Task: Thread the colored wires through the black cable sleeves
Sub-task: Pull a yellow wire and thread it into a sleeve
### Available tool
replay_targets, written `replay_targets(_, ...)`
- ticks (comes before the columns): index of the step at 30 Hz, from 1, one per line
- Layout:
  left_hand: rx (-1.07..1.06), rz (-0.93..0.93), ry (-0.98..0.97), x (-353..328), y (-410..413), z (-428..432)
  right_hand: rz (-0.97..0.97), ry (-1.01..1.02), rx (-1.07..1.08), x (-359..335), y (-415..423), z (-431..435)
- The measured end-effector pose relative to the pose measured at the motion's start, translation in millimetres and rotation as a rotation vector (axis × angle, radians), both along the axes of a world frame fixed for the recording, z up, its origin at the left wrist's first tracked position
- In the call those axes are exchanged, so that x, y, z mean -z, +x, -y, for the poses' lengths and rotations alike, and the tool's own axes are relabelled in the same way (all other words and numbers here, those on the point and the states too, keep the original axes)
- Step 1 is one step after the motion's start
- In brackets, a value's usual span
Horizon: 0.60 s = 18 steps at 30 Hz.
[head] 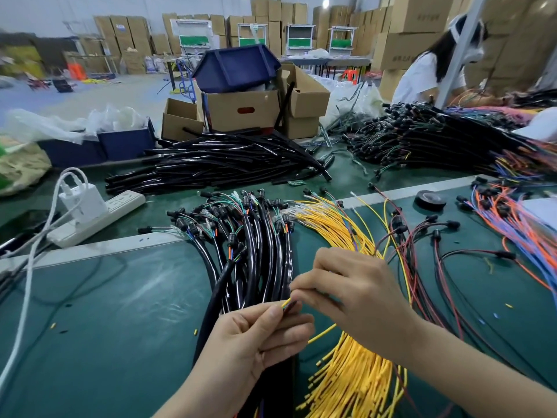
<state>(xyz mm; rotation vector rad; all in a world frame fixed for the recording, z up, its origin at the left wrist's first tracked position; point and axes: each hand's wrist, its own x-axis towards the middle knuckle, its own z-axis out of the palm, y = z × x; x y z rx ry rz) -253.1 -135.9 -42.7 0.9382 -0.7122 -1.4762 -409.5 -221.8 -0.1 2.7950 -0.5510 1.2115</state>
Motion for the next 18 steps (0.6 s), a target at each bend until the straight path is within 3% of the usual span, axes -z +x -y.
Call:
replay_targets(7,-0.013,-0.023,-0.006,0.2,1.3,0.3,0.054,0.241,-0.076,6.7,-0.7,-0.7)
replay_targets(14,-0.003,-0.046,0.001,2.3,-1.7,2.1,0.074,0.134,-0.016,9.1,0.2,-0.1)
replay_targets(18,-0.052,-0.042,-0.006,-2.9,-5.7,1.9,-0.021,0.008,-0.033,11.8,-0.6,0.3)
